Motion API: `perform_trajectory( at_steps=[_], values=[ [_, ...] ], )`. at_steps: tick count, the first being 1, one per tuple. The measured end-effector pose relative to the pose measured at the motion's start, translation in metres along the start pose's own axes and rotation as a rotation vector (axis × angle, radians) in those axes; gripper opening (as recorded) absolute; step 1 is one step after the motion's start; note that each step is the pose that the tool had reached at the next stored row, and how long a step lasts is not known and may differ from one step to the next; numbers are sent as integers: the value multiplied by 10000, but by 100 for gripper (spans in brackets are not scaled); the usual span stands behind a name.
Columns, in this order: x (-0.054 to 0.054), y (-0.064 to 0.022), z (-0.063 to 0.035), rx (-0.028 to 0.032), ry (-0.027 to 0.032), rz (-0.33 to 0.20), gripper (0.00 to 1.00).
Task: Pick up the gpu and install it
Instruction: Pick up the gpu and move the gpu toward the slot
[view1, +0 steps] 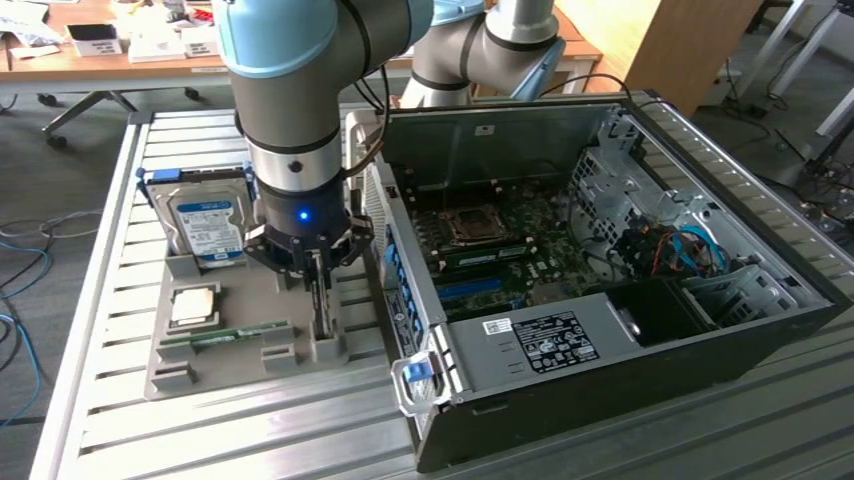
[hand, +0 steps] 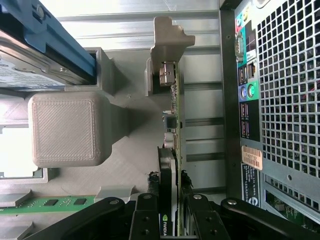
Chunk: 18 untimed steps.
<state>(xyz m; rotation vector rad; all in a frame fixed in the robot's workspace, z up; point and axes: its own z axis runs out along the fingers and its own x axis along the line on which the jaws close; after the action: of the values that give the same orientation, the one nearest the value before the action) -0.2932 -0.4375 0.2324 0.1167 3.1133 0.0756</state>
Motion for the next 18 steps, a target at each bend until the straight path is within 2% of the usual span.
perform_trajectory(
  at_steps=[9, 18],
  values=[
    [0, 0, -6, 1, 1, 0, 27],
    [-3, 6, -124, -7, 1, 0, 27]
  ],
)
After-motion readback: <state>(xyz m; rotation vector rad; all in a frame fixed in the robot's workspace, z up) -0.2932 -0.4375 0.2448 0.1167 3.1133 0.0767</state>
